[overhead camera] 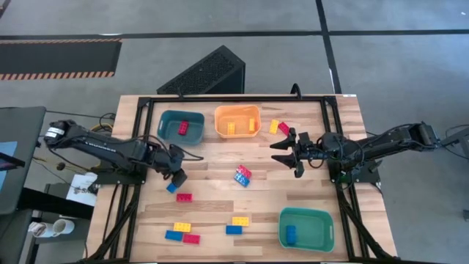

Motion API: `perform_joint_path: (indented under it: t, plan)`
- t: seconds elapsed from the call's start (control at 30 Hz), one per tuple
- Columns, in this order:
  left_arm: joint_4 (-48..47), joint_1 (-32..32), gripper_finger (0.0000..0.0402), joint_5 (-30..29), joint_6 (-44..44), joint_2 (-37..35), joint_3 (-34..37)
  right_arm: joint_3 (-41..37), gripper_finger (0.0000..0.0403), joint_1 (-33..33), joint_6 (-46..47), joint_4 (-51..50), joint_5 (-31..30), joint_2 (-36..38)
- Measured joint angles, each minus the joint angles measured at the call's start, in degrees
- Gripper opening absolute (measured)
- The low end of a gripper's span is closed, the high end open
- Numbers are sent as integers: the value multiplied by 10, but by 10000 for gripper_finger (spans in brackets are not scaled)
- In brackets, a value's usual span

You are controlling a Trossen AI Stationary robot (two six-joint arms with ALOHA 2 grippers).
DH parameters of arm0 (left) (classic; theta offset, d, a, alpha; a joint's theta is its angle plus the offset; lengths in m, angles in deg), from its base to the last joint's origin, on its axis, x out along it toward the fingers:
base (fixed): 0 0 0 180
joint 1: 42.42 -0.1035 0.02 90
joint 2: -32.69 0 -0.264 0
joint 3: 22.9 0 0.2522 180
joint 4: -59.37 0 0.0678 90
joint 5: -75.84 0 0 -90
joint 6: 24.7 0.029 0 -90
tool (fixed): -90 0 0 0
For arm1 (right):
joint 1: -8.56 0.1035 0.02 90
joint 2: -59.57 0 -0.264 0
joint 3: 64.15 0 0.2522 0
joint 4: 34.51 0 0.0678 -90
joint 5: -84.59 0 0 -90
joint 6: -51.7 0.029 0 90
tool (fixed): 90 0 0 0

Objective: Sort & place blocks by color
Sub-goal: Put the blue game piece into the green bin

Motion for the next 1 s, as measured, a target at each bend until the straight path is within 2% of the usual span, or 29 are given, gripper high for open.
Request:
perform_joint_path:
  t: [0.13,0.23,0.43,0.7,0.87,1.0]
  plan:
    - [-16,35,294,-1,-67,0,0,0,230,0,0,-2,0,0]
    - [-18,60,315,-10,-104,4,0,0,230,0,0,-2,0,0]
    - [-25,95,322,-13,-150,57,0,0,230,0,0,-3,0,0]
    - [-25,111,323,6,-154,153,0,0,230,0,-1,-2,0,0]
    - [-22,111,296,12,-149,183,0,0,230,0,-1,-2,0,0]
    - [-21,111,226,12,-140,203,0,0,230,0,-1,-2,0,0]
